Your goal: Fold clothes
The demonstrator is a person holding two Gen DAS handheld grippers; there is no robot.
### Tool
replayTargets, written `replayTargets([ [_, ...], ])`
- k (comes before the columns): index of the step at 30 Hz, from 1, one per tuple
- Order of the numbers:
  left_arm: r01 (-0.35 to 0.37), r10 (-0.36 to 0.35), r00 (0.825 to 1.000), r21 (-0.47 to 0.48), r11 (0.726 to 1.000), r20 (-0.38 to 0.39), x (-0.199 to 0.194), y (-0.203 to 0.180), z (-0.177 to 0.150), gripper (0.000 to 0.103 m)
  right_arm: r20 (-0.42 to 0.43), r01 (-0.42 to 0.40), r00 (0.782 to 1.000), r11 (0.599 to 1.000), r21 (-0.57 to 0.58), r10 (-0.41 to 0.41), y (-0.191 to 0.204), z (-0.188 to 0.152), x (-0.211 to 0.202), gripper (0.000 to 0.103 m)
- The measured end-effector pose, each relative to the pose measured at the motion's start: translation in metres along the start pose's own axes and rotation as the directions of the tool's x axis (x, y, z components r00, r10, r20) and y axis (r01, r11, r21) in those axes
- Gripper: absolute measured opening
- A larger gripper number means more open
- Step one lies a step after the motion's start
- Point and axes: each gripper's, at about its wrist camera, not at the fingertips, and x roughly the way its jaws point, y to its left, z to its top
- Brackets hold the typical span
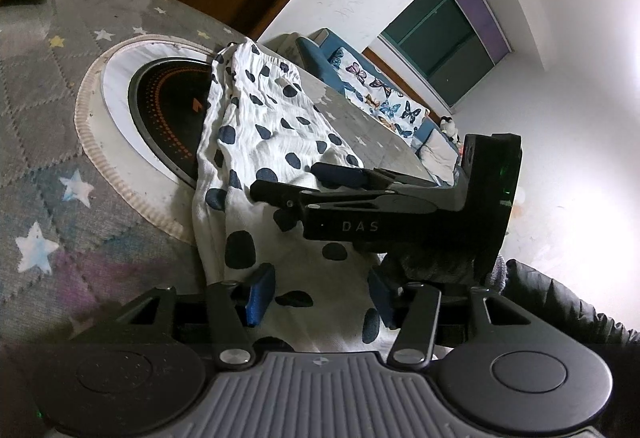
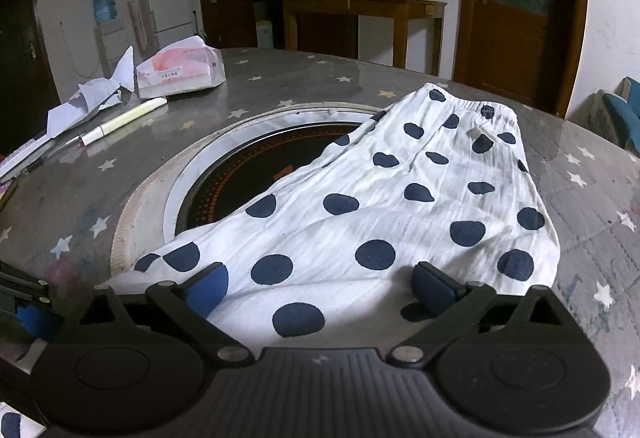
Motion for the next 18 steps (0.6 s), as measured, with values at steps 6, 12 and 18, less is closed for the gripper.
replayTargets([
  [6, -0.004, 0.004, 1.000, 0.000, 1.000, 0.002, -0.0003, -0.0007, -0.0007, 0.057, 0.001, -0.009, 1.000, 1.000, 0.001, 0.009, -0.0004, -0.0005, 0.0001, 0.103],
  [12, -0.001, 0.001, 1.000, -0.005, 1.000, 0.006, 0.0000, -0.0005, -0.0007, 0.060, -0.008, 0.014, 1.000, 0.999, -0.033, -0.014, 0.0049, -0.0004, 0.0025, 0.103],
  [18, 0.007, -0.008, 1.000, 0.010, 1.000, 0.015, -0.0008, -0.0059, -0.0027, 0.072, -0.005, 0.013, 1.000, 0.999, -0.034, -0.014, 0.0046, -0.0010, 0.0021, 0.103],
])
